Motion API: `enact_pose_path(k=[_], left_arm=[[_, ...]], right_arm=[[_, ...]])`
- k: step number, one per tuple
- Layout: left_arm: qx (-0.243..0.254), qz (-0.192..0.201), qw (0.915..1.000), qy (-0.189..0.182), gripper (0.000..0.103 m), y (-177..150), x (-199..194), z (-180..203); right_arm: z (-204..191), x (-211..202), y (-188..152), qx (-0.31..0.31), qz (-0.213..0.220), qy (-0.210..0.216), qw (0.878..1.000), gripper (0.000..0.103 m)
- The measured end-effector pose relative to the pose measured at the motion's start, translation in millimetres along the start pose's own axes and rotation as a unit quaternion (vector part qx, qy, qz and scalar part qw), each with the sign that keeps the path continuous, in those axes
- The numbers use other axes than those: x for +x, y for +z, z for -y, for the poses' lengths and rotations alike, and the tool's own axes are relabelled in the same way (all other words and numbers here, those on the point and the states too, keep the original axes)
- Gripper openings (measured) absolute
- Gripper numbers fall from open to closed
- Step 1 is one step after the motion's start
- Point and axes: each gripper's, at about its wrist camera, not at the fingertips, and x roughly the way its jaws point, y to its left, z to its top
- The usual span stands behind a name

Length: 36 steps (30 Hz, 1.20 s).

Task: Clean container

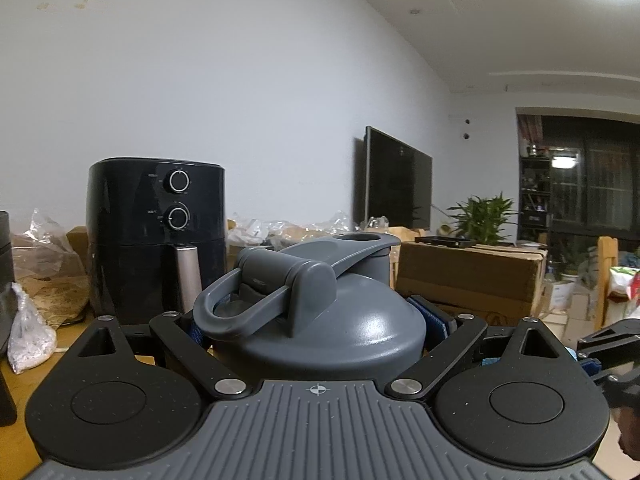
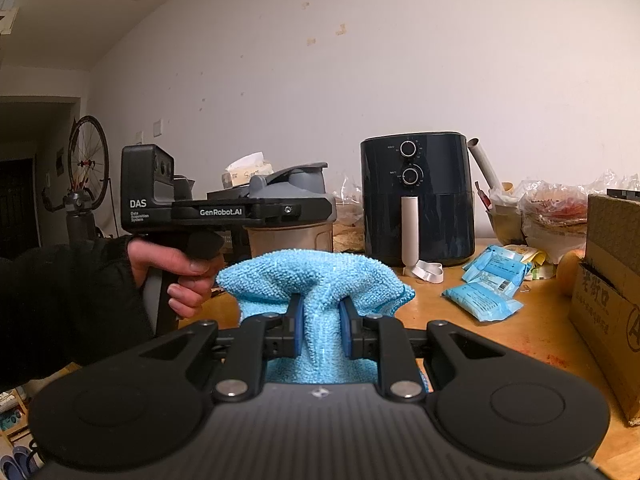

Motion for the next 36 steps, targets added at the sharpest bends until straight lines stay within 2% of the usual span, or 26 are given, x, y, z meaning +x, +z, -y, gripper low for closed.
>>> enact_pose_path(k=[4, 16, 36], left_arm=[[0.001, 0.0, 0.9999, -0.011, 0.095, -0.1, 0.2, -1.7], [0.001, -0.003, 0.9999, -0.011, 0.095, 0.8, 0.5, -2.1], [0.001, -0.006, 0.9999, -0.01, 0.095, 1.1, 2.1, -3.6]], right_arm=[[-0.6, 0.0, -0.3, 0.001, 0.0, 0.001, 1.0, 0.016], [0.4, 7.2, -0.2, 0.004, 0.0, 0.0, 1.0, 0.016], [-0.4, 45.7, 4.1, 0.0, 0.004, 0.004, 1.0, 0.016]])
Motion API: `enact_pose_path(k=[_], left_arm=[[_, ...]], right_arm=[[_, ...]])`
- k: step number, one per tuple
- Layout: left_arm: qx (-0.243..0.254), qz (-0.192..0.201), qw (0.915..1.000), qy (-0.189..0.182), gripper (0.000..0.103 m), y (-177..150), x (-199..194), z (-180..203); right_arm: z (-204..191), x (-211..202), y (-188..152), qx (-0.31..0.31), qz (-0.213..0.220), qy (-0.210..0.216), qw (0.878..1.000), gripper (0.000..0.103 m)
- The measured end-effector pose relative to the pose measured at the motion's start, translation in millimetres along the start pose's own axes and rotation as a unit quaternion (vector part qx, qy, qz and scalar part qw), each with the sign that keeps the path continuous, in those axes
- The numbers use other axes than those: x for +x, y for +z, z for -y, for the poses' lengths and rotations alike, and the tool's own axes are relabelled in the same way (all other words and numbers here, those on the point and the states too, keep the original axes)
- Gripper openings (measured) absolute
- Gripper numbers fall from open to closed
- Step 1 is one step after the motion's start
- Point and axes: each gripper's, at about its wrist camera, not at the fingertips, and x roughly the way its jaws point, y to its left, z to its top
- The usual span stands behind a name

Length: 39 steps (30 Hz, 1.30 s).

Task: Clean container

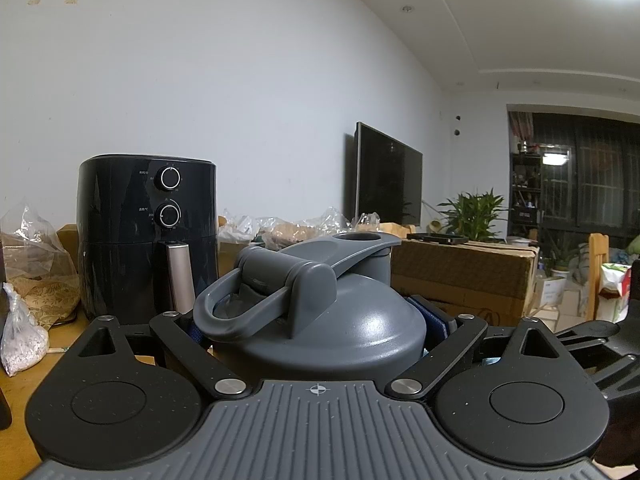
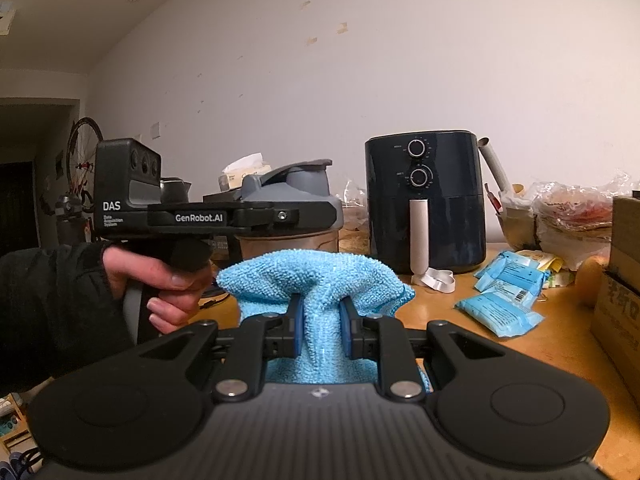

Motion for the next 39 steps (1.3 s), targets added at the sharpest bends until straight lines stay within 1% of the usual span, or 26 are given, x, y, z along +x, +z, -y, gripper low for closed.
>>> enact_pose_path(k=[21, 31, 39], left_arm=[[-0.001, -0.004, 1.0, 0.002, 0.095, -0.5, -0.6, 2.3], [-0.001, -0.007, 1.0, 0.004, 0.095, -0.4, -0.9, 3.9], [-0.001, -0.009, 0.9999, 0.004, 0.095, 0.7, -0.5, 4.8]], right_arm=[[-5.9, 41.0, 12.6, -0.017, 0.001, 0.031, 0.999, 0.016], [-5.7, 42.2, 12.6, -0.024, 0.0, 0.032, 0.999, 0.016], [-8.3, 46.5, 9.6, -0.037, -0.019, 0.036, 0.998, 0.016]])
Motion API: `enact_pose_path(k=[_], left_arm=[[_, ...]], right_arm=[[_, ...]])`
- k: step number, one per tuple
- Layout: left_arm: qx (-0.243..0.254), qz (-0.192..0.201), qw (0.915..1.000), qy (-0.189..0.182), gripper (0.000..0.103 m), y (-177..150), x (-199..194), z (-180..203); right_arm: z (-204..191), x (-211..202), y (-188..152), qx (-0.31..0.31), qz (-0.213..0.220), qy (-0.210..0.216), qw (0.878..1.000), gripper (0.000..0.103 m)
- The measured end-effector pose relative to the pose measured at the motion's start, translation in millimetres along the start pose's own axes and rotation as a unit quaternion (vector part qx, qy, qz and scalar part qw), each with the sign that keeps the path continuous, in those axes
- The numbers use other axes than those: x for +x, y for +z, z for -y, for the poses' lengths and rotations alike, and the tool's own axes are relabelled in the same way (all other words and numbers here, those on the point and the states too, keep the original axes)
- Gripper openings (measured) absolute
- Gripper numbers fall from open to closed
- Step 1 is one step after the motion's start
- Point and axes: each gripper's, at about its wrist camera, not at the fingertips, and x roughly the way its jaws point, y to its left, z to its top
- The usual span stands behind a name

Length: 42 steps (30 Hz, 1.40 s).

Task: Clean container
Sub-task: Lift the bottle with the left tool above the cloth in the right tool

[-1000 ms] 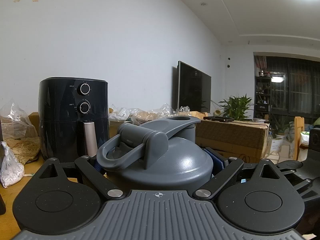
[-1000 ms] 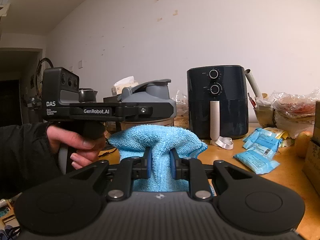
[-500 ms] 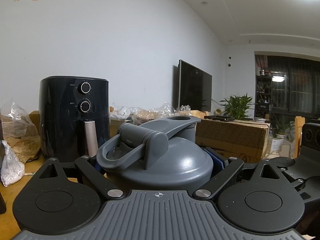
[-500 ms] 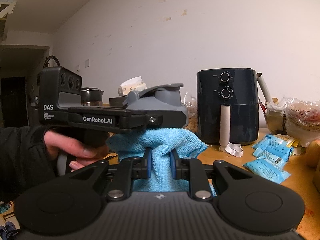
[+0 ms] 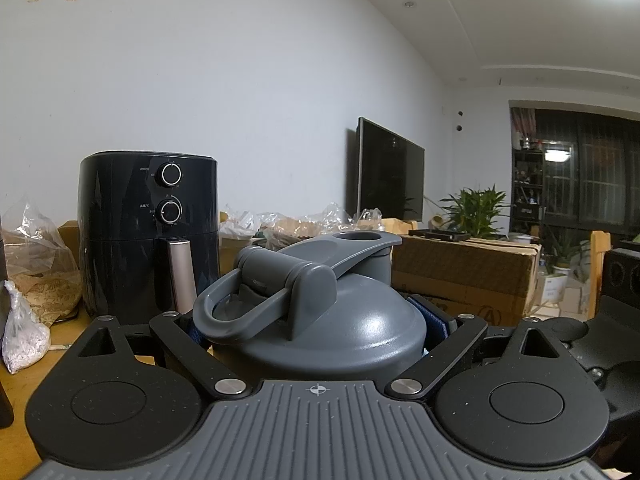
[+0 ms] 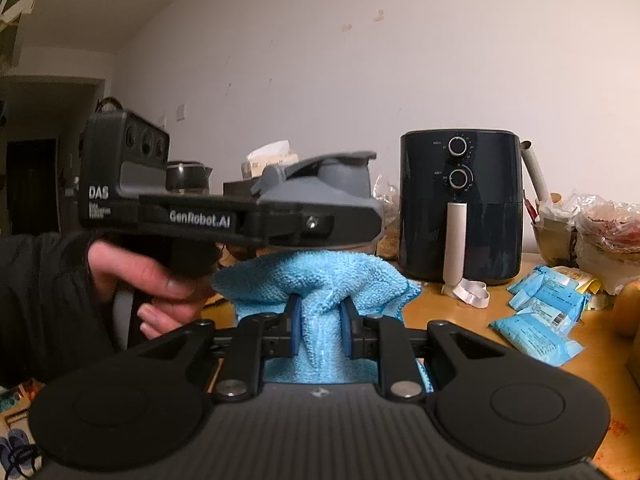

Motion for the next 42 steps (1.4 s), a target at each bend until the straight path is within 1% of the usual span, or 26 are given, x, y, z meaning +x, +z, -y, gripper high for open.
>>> enact_pose_path(k=[11, 19, 34, 42], left_arm=[[-0.001, -0.002, 1.0, 0.002, 0.095, 1.2, 0.3, 0.1], [-0.001, -0.003, 1.0, 0.002, 0.095, 1.2, 0.6, -0.6], [-0.002, -0.003, 1.0, 0.002, 0.095, 3.1, 1.9, -3.3], [-0.002, -0.003, 1.0, 0.002, 0.095, 3.0, 2.7, -3.6]], right_arm=[[-4.9, 13.0, -6.5, -0.021, -0.051, -0.007, 0.998, 0.019], [-5.1, 21.8, -11.9, -0.018, -0.083, -0.011, 0.996, 0.019], [-4.8, 44.1, -31.1, -0.018, -0.151, -0.014, 0.988, 0.018], [-8.0, 45.3, -33.9, -0.021, -0.158, -0.017, 0.987, 0.018]])
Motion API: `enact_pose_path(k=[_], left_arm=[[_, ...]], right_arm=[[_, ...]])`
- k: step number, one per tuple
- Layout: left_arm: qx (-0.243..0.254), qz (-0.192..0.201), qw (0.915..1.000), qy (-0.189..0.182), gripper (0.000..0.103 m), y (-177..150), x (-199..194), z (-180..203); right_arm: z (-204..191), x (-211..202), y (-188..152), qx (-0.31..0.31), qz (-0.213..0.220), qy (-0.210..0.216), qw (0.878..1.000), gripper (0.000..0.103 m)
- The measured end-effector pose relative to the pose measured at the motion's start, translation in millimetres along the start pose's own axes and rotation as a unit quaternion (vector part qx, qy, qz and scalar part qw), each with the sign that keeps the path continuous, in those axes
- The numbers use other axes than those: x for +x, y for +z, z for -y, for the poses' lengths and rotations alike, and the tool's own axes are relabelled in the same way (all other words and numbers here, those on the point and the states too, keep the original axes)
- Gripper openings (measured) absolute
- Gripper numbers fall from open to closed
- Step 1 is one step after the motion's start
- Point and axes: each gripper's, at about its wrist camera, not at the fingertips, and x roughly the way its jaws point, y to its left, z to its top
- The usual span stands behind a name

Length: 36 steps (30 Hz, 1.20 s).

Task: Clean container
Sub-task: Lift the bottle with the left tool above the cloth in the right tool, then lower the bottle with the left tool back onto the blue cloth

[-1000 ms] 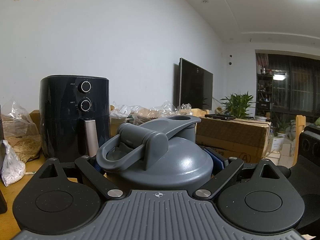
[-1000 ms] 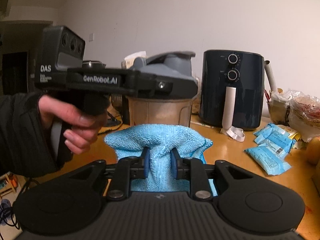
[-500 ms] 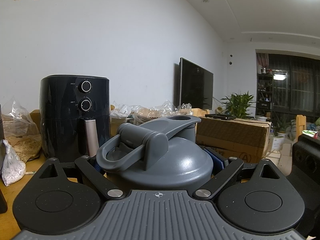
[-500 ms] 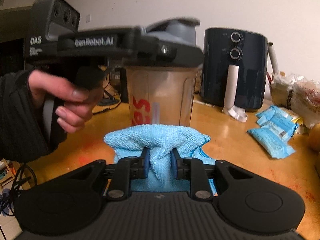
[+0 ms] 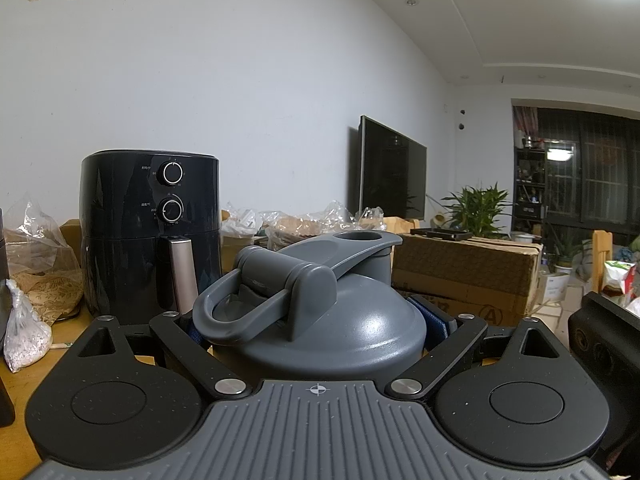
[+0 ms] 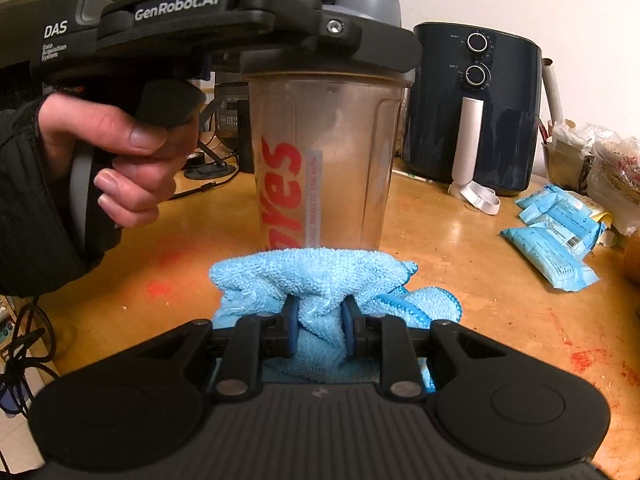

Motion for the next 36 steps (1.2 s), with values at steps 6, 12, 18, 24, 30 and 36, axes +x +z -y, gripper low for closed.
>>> enact_pose_path(k=[6, 12, 18, 24, 30, 36], left_arm=[[0.0, 0.0, 1.0, 0.0, 0.095, -0.5, -0.1, 0.4], [0.0, 0.0, 1.0, 0.0, 0.095, -1.4, -0.7, 1.1], [0.0, 0.0, 1.0, 0.0, 0.095, -1.0, -0.6, 1.4], [0.0, -0.001, 1.0, 0.0, 0.095, -1.2, -0.6, 1.5], [-0.001, -0.001, 1.0, 0.0, 0.095, -0.9, -0.6, 1.6], [-0.001, -0.002, 1.0, 0.001, 0.095, -0.4, -0.5, 1.8]], right_arm=[[2.6, 0.4, 2.6, 0.001, -0.001, 0.001, 1.0, 0.018], [1.9, -1.5, 1.2, 0.004, 0.002, 0.002, 1.0, 0.018], [3.3, -3.5, 2.7, 0.01, 0.009, 0.004, 1.0, 0.018], [3.1, -10.4, 5.1, 0.017, 0.027, 0.005, 0.999, 0.018], [3.8, -20.8, 10.7, 0.019, 0.052, 0.006, 0.998, 0.018], [4.6, -31.4, 16.8, 0.018, 0.081, 0.005, 0.997, 0.018]])
